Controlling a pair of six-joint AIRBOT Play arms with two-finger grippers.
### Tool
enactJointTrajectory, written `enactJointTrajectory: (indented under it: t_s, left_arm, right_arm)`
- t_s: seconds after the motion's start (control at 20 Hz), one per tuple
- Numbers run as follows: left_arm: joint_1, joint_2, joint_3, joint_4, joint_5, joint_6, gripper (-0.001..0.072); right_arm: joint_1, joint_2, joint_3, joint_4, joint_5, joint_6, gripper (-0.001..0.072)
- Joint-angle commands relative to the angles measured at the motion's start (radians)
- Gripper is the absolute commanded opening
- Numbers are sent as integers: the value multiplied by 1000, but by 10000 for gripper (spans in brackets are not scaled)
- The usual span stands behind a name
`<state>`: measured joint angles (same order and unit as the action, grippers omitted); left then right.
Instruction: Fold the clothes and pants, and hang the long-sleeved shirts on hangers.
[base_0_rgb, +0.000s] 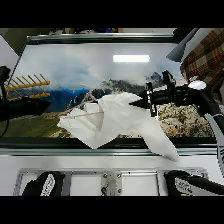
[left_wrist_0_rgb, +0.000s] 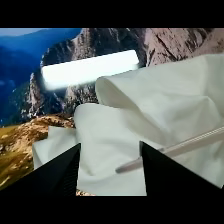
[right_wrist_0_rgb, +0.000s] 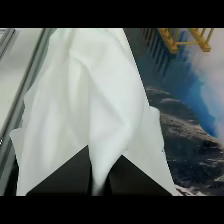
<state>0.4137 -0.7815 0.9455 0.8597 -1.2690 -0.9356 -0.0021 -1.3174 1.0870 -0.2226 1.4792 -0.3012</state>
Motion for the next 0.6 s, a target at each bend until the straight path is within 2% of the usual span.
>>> enactJointTrajectory:
  t_s: [0.0, 0.15, 0.2, 0.25, 0.4, 0.45, 0.55]
  left_arm:
    - [44, 130, -45, 109, 18, -312, 402]
    - [43, 234, -192, 106, 15, -500, 414]
    - [43, 262, -241, 98, 16, -569, 605]
    - [43, 288, -294, 64, 20, -633, 720]
    - [43, 336, -419, -170, 40, -652, 720]
    - [43, 351, -453, -248, 52, -651, 678]
    - [43, 381, -490, -291, 62, -651, 678]
  right_arm:
    - [-8, 58, 1, 22, -51, 76, 28]
    - [-9, 103, 1, 23, -105, 102, 28]
    - [-9, 116, 1, 22, -125, 116, 28]
    - [-9, 124, 1, 22, -137, 121, 29]
    - [-9, 140, 1, 23, -141, 136, 29]
    - [-9, 140, 1, 22, -141, 150, 29]
    - [-9, 140, 1, 22, -141, 153, 29]
